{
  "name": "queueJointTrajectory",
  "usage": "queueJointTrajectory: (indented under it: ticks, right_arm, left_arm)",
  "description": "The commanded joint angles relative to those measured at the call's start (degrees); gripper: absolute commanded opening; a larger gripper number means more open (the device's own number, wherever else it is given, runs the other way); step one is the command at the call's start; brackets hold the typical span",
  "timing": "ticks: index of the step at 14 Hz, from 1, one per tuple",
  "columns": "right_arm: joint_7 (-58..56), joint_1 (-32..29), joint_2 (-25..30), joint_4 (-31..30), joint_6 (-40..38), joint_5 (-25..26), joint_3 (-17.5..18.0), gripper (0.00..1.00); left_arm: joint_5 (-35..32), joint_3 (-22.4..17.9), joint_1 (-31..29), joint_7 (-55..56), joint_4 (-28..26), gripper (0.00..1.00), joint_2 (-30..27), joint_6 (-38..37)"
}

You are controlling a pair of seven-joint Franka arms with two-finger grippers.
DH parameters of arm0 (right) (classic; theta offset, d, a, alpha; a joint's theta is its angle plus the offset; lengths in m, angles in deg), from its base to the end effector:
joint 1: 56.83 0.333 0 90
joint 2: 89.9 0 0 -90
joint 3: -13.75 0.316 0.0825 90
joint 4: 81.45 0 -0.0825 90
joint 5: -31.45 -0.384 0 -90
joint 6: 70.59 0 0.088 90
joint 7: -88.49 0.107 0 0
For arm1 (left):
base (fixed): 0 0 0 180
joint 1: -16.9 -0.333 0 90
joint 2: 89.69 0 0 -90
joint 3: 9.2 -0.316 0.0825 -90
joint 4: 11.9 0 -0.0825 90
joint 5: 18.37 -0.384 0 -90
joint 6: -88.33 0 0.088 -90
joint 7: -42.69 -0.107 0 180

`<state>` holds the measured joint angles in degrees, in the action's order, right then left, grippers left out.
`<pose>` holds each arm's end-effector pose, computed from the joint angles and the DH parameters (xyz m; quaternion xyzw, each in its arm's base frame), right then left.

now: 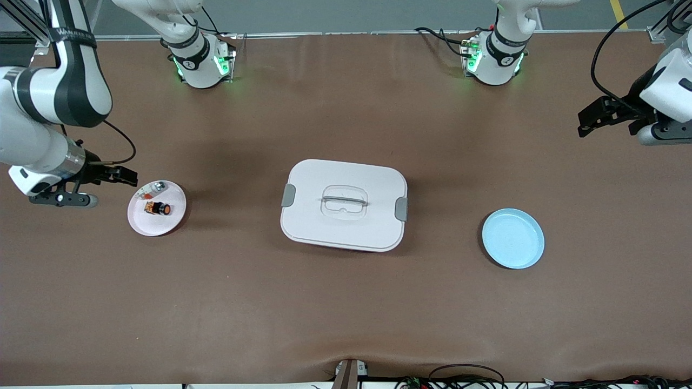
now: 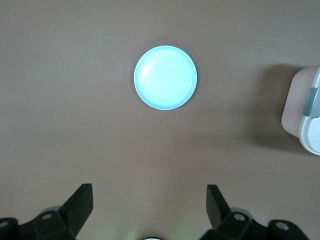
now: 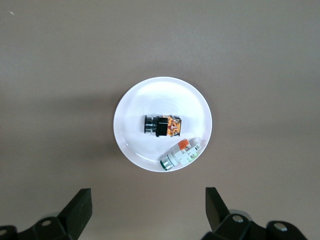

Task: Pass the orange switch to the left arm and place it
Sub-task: 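Reach the right gripper down over the white plate's black-orange switch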

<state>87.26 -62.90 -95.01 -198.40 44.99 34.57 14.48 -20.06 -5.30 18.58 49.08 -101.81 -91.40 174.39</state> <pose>0.5522 -0.0549 0.3903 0.9979 -0.0227 -0.0577 0.0200 0.5359 -0.0496 0.6356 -0.9997 -0.0078 0.0170 0.0176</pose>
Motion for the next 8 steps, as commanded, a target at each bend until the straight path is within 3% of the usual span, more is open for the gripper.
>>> queueJointTrajectory:
  ticks: [1, 8]
  right_arm:
    - [-4.73, -2.54, -4.19, 0.23, 4.20, -0.39, 0.41, 1.00]
    - [-5.10, -2.81, -11.14, 0.32, 11.06, -3.03, 0.41, 1.00]
  left_arm:
    - [-1.13, 0.15, -0.01, -0.24, 1.05, 1.00, 0.40, -0.45]
    - [-1.13, 0.15, -0.01, -0.32, 1.05, 1.00, 0.49, -0.45]
